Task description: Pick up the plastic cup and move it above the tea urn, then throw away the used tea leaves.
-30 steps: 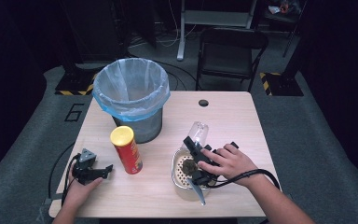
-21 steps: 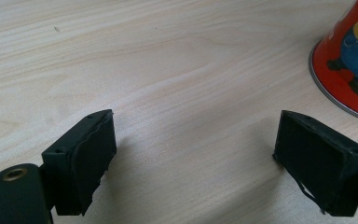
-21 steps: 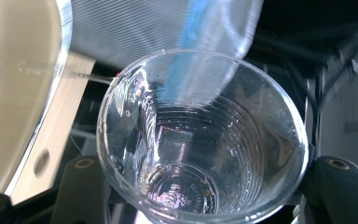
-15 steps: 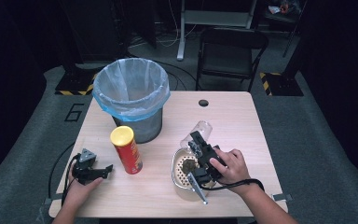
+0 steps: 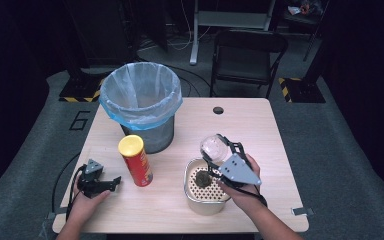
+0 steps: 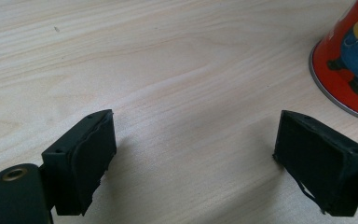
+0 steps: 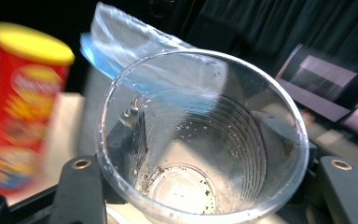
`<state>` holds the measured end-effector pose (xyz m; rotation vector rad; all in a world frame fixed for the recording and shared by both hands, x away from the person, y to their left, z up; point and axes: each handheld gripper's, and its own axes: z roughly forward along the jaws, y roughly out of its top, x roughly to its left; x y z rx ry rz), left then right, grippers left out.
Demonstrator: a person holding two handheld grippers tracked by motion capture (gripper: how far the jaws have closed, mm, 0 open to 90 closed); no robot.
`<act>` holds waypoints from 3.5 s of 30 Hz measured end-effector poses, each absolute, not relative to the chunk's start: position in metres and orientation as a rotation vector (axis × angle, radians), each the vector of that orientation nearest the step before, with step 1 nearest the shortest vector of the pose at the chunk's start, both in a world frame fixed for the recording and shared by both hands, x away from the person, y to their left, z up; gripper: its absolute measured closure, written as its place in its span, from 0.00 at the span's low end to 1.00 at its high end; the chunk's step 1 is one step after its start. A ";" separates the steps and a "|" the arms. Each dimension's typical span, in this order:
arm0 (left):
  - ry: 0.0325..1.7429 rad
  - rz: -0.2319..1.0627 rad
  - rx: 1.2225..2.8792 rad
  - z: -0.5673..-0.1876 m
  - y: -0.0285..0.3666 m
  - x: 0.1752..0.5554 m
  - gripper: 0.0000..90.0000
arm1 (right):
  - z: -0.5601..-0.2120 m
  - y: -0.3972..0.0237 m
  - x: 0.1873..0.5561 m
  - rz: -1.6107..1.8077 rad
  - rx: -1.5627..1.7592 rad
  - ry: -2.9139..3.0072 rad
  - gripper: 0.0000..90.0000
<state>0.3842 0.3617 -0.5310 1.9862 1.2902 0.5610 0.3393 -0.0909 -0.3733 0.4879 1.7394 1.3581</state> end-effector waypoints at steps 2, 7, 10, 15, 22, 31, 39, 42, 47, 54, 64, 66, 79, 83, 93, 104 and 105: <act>1.291 0.561 1.984 -0.531 0.362 0.384 0.14 | -0.371 -0.096 0.344 1.502 0.607 1.791 0.41; 1.290 0.560 1.986 -0.531 0.362 0.384 0.14 | -0.372 -0.106 0.362 1.814 0.782 1.929 0.40; 1.290 0.560 1.987 -0.531 0.362 0.384 0.14 | -0.373 -0.108 0.365 1.791 0.770 1.949 0.40; 1.289 0.558 1.986 -0.531 0.361 0.384 0.13 | -0.355 -0.105 0.362 1.715 0.659 1.957 0.40; 1.289 0.558 1.986 -0.531 0.361 0.384 0.13 | -0.301 -0.090 0.370 1.643 0.560 1.971 0.40; 1.286 0.563 1.986 -0.531 0.361 0.384 0.13 | -0.248 -0.053 0.420 1.594 0.603 2.026 0.40; 1.288 0.558 1.984 -0.531 0.361 0.384 0.13 | -0.221 -0.022 0.456 1.590 0.639 2.054 0.40; 1.286 0.563 1.986 -0.531 0.361 0.384 0.13 | -0.215 -0.011 0.463 1.562 0.621 2.057 0.40; 1.282 0.554 2.002 -0.530 0.362 0.384 0.13 | -0.210 0.006 0.474 1.557 0.640 2.042 0.40; 1.283 0.557 1.997 -0.530 0.362 0.384 0.13 | -0.211 0.027 0.491 1.532 0.681 2.055 0.40; 1.282 0.555 2.000 -0.530 0.362 0.384 0.13 | -0.220 0.054 0.516 1.466 0.744 2.071 0.40; 1.282 0.555 2.000 -0.530 0.362 0.384 0.13 | -0.222 0.058 0.517 1.464 0.753 2.067 0.40; 1.285 0.553 1.997 -0.530 0.362 0.384 0.13 | -0.238 0.069 0.522 1.476 0.744 2.102 0.31; 1.286 0.552 1.996 -0.530 0.362 0.384 0.13 | -0.249 0.072 0.530 1.472 0.819 2.146 0.16; 1.287 0.550 2.001 -0.530 0.362 0.384 0.13 | -0.250 0.045 0.524 1.448 0.790 2.108 0.18; 1.293 0.572 1.977 -0.531 0.361 0.383 0.13 | -0.258 0.000 0.503 1.460 0.748 2.128 0.35; 1.299 0.550 1.986 -0.530 0.361 0.383 0.14 | -0.259 -0.004 0.501 1.460 0.749 2.126 0.35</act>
